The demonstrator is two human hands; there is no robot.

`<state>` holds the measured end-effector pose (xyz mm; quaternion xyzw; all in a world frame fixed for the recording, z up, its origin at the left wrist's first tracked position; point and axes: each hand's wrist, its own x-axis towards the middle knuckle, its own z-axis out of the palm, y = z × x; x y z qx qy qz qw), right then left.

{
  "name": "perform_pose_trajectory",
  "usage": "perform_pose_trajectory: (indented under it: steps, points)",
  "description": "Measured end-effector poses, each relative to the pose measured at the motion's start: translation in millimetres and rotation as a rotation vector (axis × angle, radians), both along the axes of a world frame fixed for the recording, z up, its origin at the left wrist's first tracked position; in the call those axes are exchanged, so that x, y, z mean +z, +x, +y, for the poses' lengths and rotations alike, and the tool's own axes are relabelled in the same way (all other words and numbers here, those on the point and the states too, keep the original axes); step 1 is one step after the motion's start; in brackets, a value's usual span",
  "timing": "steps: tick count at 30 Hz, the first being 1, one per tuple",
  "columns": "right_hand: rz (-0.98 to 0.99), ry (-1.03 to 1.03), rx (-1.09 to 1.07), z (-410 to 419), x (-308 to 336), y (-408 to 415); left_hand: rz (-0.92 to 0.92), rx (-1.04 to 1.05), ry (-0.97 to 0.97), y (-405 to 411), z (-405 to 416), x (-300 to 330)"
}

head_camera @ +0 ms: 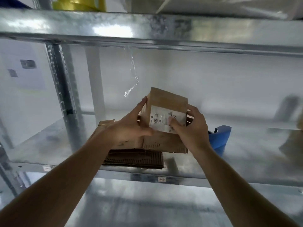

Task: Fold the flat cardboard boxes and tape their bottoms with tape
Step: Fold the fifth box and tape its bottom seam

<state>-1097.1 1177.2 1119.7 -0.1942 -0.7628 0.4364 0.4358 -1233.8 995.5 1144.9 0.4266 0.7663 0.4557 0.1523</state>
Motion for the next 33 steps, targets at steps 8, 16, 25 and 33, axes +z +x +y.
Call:
perform_pose_trajectory:
  steps: [8,16,25,33]
  points:
    - [0.234,-0.145,0.146,15.2,-3.4,36.4,0.008,-0.007,0.343,52.0,14.7,-5.5]
    - [0.225,-0.247,0.457,26.8,2.9,85.4,0.056,-0.031,0.514,100.4,21.3,-16.8]
    - [0.421,-0.112,0.439,40.9,12.6,130.5,0.29,-0.051,0.566,129.7,47.6,-10.0]
    - [0.493,-0.089,0.255,45.3,19.2,142.9,0.418,-0.063,0.676,141.5,75.0,6.9]
